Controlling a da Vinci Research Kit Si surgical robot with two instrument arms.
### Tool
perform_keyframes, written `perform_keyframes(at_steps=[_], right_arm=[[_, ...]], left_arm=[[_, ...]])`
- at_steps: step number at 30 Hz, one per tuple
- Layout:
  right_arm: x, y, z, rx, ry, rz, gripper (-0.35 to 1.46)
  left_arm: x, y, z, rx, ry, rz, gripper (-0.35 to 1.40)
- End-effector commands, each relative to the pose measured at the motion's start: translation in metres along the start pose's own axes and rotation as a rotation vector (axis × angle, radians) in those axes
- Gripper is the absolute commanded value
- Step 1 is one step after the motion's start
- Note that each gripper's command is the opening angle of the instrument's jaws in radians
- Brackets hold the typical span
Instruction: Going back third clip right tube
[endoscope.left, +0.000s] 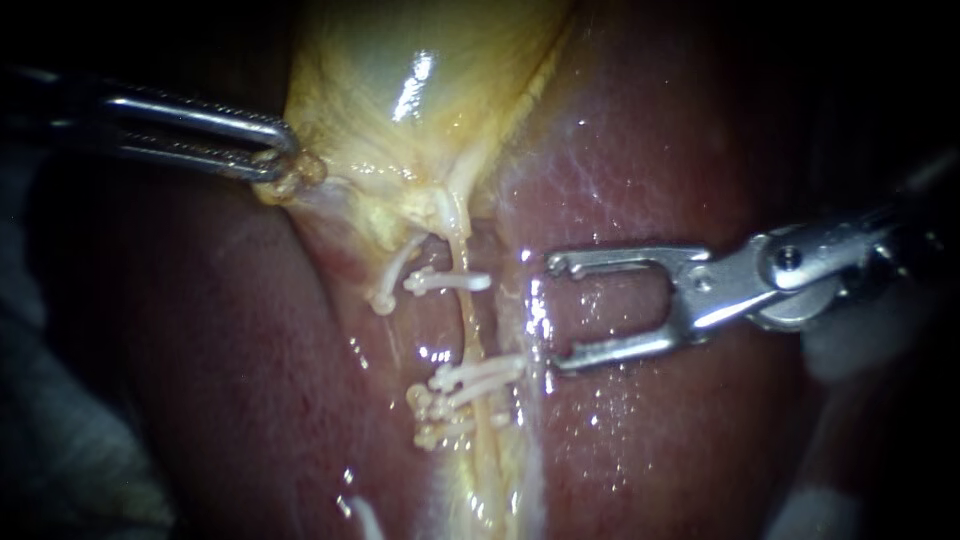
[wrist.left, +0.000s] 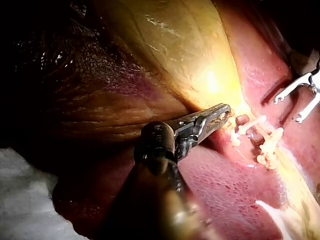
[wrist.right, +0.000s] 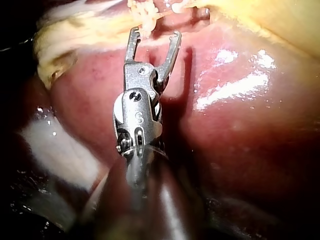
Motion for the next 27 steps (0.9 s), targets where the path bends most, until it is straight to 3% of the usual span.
perform_keyframes(at_steps=[1,5,12,17,27], right_arm=[[0.0003,0.0001,-0.0003,-0.001,0.000,-0.002,0.50],[0.0010,0.0002,-0.0009,-0.005,0.000,-0.003,0.50],[0.0011,-0.0001,-0.0011,-0.003,0.000,-0.003,0.50],[0.0011,-0.0001,-0.0011,-0.003,0.000,-0.003,0.50],[0.0011,-0.0002,-0.0013,-0.005,0.000,-0.003,0.50]], left_arm=[[0.0000,-0.0001,0.0001,0.000,0.000,0.000,-0.35],[-0.0005,-0.0005,0.0009,0.005,0.003,0.003,-0.35],[-0.0018,-0.0031,0.0045,-0.009,-0.003,0.017,-0.35],[-0.0030,-0.0039,0.0070,-0.018,-0.024,0.009,-0.35],[-0.0028,-0.0039,0.0071,-0.021,-0.026,0.009,-0.35]])
